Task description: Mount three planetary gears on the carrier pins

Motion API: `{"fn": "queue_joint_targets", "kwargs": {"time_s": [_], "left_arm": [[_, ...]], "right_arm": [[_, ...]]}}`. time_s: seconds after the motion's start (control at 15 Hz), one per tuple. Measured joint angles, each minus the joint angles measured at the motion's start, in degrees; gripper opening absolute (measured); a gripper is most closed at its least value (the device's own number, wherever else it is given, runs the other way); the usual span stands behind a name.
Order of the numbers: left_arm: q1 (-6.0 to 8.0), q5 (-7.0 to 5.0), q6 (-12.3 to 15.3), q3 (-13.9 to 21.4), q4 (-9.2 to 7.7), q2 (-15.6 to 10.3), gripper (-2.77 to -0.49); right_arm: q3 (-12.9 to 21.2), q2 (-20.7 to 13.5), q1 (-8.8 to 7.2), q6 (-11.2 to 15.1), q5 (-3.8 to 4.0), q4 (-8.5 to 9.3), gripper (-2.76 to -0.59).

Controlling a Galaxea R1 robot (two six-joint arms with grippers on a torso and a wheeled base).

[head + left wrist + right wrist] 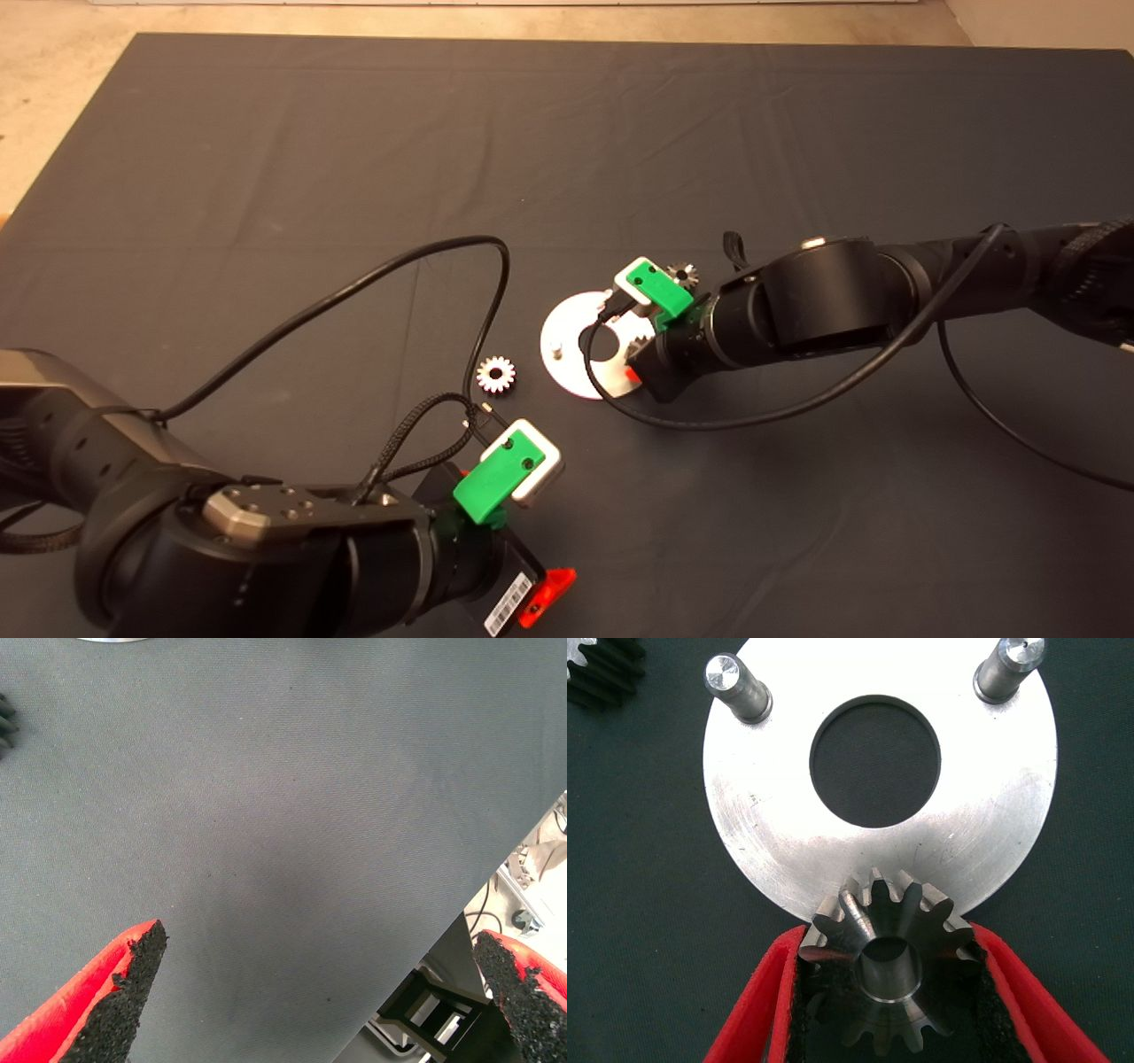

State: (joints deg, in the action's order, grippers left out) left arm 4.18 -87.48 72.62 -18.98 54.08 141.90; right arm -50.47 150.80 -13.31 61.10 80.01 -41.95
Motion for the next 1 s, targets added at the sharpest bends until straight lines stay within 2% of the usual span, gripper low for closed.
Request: {"fn": "queue_joint_targets", "kwargs": {"time_s": [0.6,1.0], "left_arm": [[0.01,0.0,0.0,0.0,0.0,0.0,-0.75],[0.01,0.0,0.0,0.0,0.0,0.0,-0.75]], "right_arm": [[-0.08,0.15,0.94,-0.02,-0.07,0.05,-2.33],[-1.15,0.35,0.75,-1.76,-0.37,0.05,-2.33]]}}
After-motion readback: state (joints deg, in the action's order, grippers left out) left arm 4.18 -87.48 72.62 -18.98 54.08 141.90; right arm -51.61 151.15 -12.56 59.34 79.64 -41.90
